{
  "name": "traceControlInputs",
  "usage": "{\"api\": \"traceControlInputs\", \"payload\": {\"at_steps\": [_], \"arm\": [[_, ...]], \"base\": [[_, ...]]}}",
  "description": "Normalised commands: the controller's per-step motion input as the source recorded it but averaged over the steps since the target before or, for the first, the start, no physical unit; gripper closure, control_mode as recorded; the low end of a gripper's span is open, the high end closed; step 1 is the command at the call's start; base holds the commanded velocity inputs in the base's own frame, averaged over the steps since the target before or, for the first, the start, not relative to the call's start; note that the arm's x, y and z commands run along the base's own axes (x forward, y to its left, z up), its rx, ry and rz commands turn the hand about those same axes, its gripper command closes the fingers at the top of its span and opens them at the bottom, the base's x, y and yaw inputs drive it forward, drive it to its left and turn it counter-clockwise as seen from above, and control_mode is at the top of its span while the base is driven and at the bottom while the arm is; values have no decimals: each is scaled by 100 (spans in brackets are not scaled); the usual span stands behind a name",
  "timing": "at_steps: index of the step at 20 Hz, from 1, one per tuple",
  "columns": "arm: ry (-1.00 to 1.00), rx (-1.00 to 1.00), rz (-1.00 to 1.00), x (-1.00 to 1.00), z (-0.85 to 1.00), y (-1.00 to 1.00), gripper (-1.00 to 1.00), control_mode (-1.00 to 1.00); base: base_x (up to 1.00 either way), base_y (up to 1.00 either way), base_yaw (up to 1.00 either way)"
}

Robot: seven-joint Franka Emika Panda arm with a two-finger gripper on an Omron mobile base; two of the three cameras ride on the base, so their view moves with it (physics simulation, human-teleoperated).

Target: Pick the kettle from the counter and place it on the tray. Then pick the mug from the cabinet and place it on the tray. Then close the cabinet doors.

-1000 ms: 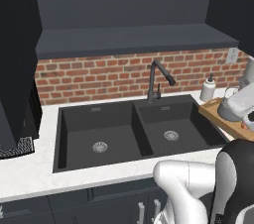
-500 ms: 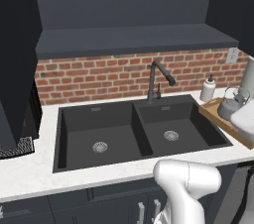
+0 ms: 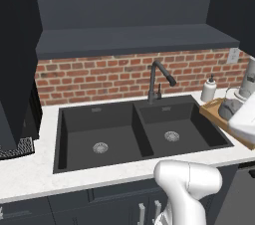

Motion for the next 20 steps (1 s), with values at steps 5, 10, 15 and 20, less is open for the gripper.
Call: {"api": "traceControlInputs", "payload": {"at_steps": [5,10,15,20], "arm": [[1,17,12,0,-17,48,-100,-100],[-5,3,0,0,-9,59,-100,-100],[0,2,0,0,-4,60,-100,-100],[0,2,0,-1,-2,57,-100,-100]], "base": [[0,0,0],[0,0,0],[0,0,0],[0,0,0]]}}
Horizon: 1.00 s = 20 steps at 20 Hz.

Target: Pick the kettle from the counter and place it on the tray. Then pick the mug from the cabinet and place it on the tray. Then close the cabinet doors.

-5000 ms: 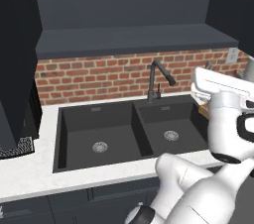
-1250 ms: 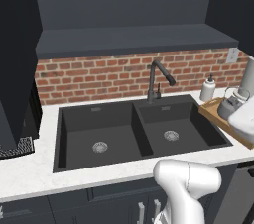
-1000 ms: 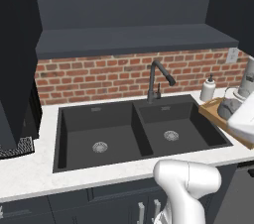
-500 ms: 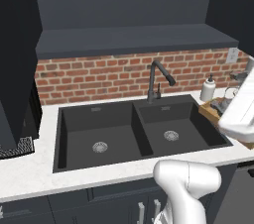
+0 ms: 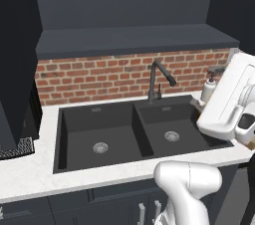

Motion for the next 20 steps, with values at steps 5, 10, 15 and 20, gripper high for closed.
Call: {"api": "traceControlInputs", "payload": {"at_steps": [5,10,15,20], "arm": [[0,6,0,-8,-1,57,-100,-100],[0,4,1,-8,-2,64,-100,-100],[0,4,3,0,-7,67,-100,-100],[0,12,13,-3,-14,64,-100,-100]], "base": [[0,0,0],[0,0,0],[0,0,0],[0,0,0]]}}
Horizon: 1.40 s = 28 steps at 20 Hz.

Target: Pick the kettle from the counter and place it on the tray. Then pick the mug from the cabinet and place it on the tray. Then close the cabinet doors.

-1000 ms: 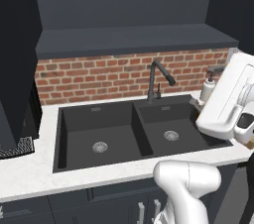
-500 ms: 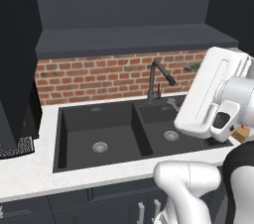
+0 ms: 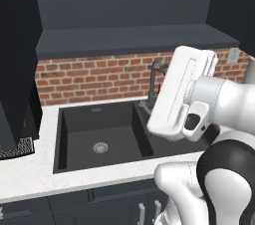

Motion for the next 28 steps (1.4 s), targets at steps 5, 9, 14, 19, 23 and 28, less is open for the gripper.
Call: {"api": "traceControlInputs", "payload": {"at_steps": [5,9,14,19,23,28], "arm": [[-1,14,18,-4,-8,55,-100,-100],[-2,12,21,-21,-5,55,-100,-100],[-2,7,12,-31,-1,56,-100,-100],[0,7,6,-42,0,58,-100,-100],[0,4,0,-35,10,50,-100,-100],[-1,-1,0,-15,25,48,-100,-100]], "base": [[0,0,0],[0,0,0],[0,0,0],[0,0,0],[0,0,0],[0,0,0]]}}
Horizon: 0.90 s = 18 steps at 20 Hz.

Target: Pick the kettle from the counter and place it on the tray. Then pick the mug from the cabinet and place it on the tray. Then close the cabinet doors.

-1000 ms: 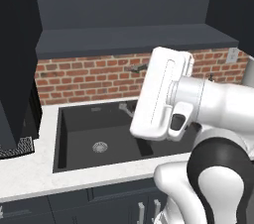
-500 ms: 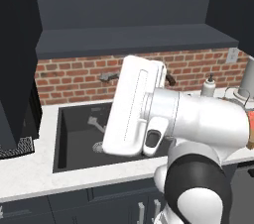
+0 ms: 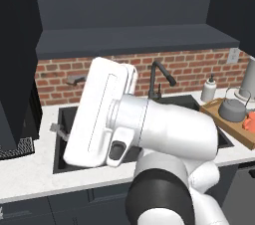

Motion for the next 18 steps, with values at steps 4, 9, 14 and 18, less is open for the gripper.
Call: {"api": "traceControlInputs", "payload": {"at_steps": [4,9,14,18], "arm": [[-17,-13,0,-21,23,55,-100,-100],[-31,-16,2,-27,6,38,-100,-100],[-38,-13,4,-28,0,35,-100,-100],[-25,-15,0,-3,0,53,-100,-100]], "base": [[0,0,0],[0,0,0],[0,0,0],[0,0,0]]}}
